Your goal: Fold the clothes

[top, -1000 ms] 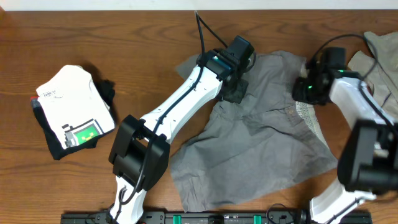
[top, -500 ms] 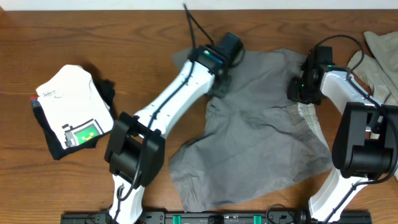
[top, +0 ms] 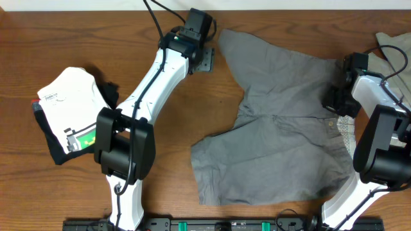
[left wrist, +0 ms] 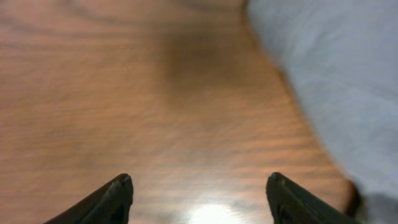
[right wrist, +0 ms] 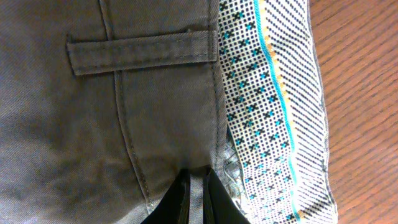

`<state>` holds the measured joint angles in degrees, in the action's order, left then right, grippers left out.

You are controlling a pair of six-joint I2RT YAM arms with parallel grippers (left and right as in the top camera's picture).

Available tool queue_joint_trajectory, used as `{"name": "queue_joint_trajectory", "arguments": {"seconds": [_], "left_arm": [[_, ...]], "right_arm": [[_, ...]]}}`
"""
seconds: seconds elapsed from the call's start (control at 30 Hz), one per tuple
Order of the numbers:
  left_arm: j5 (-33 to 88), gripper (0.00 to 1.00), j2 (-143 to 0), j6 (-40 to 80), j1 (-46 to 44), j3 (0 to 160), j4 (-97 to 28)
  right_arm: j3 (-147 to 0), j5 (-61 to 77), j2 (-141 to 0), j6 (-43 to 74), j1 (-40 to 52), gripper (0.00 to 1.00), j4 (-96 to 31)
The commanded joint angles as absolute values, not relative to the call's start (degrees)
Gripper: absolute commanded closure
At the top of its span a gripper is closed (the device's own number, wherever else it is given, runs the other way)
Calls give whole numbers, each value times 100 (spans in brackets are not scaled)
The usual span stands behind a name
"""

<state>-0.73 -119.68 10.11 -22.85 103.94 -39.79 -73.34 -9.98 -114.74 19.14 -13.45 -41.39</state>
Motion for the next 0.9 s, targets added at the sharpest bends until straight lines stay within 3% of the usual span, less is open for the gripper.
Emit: {"name": "queue_joint_trajectory", "arguments": {"seconds": [0.0, 0.2, 0.6, 0.67, 0.73, 0.8, 0.87], "left_arm": [[1131, 29, -12337, 873, -2220, 10318, -3557], [3030, 29, -13028, 926, -2202, 10318, -2429], [3859, 31, -13839, 1531, -2322, 10318, -1223], [3865, 45, -13839, 1531, -2366, 10318, -1153], [4032, 72, -13834, 1529, -2381, 10320, -1024], [4189, 85, -13834, 1533, -2381, 10320, -895], [4204, 88, -13832, 1533, -2381, 10322, -869]], "right_arm": [[-6947, -1304, -12044, 2032, -1385, 92, -4309], [-6947, -1306, -12044, 2014, -1221, 92, -4388], [-6947, -1304, -12044, 2016, -1111, 92, -4477], [-6947, -1304, -12044, 2016, -1094, 93, -4477], [-6947, -1304, -12044, 2016, -1096, 93, -4484], [-6947, -1304, -12044, 2016, -1096, 93, -4508], [-6947, -1304, -12044, 2014, -1096, 93, -4510]]}}
